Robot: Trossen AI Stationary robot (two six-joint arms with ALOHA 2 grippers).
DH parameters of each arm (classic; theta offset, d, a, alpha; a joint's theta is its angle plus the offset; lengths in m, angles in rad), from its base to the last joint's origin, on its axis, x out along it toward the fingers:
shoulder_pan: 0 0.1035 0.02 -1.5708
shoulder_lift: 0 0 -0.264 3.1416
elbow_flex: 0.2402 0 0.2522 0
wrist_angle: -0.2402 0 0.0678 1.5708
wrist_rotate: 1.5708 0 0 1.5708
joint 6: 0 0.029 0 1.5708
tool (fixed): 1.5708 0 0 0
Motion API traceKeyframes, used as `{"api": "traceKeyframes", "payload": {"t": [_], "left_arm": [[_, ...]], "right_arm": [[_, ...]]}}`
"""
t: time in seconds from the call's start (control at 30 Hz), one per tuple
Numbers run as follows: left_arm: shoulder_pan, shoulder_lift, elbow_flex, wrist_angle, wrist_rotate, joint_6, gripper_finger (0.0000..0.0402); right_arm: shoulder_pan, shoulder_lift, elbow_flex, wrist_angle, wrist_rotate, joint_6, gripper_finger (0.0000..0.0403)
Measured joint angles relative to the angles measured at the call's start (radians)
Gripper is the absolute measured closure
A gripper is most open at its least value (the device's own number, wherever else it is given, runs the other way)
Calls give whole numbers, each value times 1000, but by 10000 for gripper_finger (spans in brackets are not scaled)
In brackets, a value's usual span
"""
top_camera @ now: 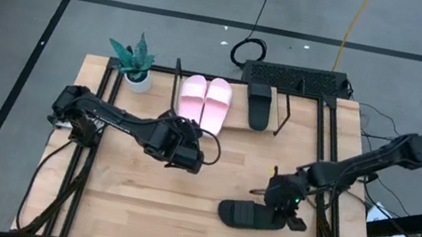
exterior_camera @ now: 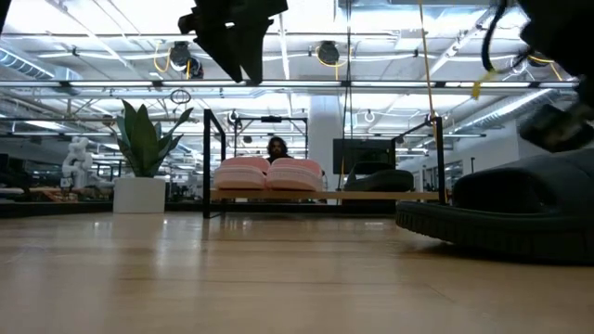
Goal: Pick and place slides into the shelf
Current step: Put the black slide on the shelf
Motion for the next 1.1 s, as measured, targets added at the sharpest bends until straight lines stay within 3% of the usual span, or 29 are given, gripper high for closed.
{"api": "traceKeyframes", "payload": {"t": [0.37,0.8,1.1], "left_arm": [[-7,-3,0,-20,1,-119,165],[-45,-3,0,-9,10,-173,165],[-50,-3,0,-9,19,-192,165]], "right_arm": [[60,78,-24,138,13,-54,387],[-13,29,-23,147,375,-223,387],[-65,29,-23,160,369,-180,387]]}}
